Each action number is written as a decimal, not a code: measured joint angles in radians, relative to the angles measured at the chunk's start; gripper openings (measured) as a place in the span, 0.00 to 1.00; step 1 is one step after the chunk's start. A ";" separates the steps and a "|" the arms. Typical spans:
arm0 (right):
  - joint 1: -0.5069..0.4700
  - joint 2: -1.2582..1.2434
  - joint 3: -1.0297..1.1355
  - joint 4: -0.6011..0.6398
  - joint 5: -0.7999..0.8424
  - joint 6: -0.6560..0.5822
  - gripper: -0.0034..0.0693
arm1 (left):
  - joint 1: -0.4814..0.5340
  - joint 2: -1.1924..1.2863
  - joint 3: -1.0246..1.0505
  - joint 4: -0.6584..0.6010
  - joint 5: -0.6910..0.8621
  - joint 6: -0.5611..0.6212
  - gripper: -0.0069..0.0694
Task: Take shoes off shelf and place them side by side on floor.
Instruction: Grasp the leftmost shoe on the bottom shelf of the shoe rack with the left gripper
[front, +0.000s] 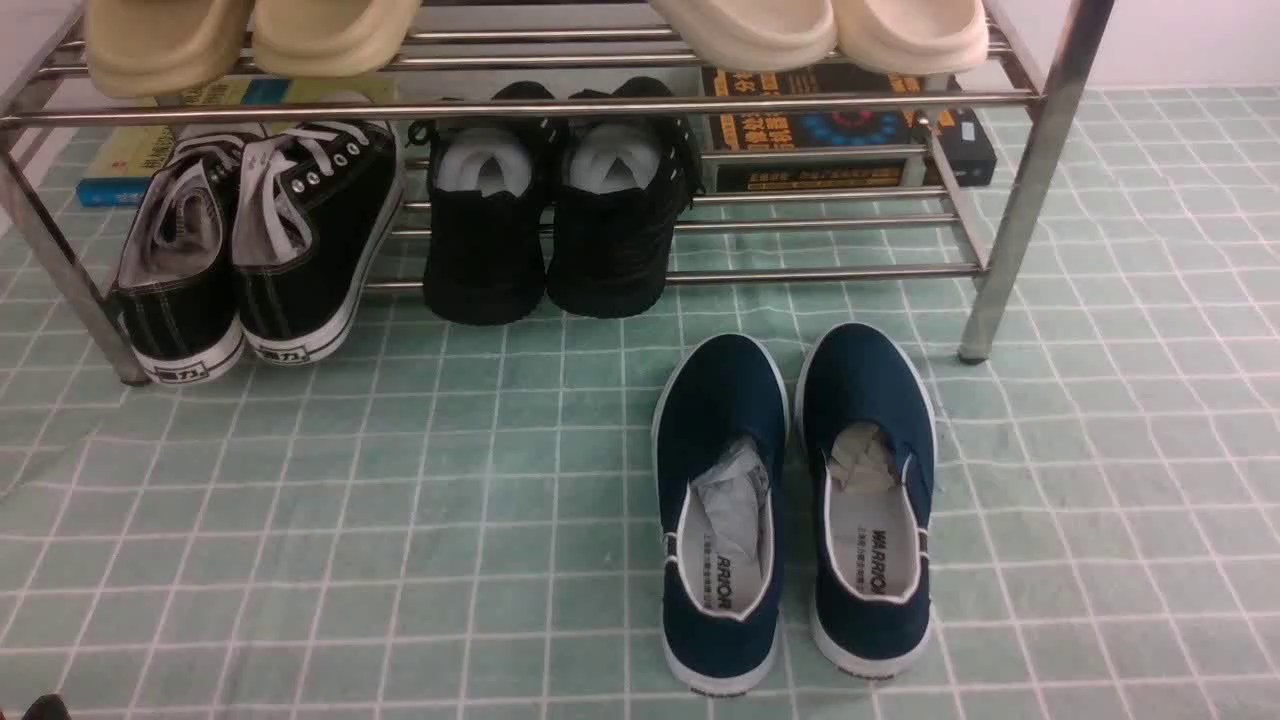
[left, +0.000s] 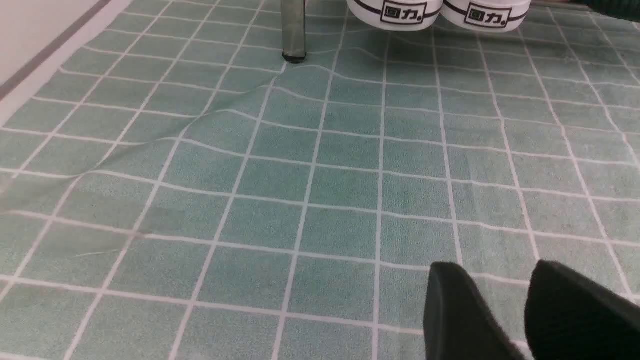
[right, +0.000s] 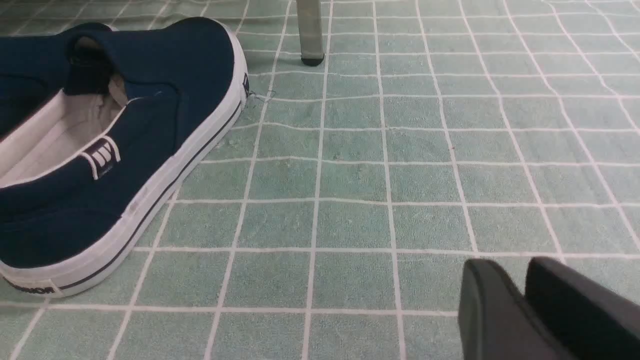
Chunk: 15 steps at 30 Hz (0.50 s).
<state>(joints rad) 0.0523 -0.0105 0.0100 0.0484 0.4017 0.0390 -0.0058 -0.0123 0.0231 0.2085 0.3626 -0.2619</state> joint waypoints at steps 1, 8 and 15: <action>0.000 0.000 0.000 0.000 0.000 0.000 0.23 | 0.000 0.000 0.000 0.000 0.000 0.000 0.41; 0.000 0.000 0.000 0.000 0.000 0.000 0.23 | 0.000 0.000 0.000 0.004 0.000 0.000 0.41; 0.000 0.000 0.000 0.000 0.000 0.000 0.25 | 0.000 0.000 0.000 -0.092 -0.003 -0.107 0.41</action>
<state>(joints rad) 0.0523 -0.0105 0.0100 0.0484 0.4017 0.0390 -0.0058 -0.0123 0.0231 0.1163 0.3601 -0.3690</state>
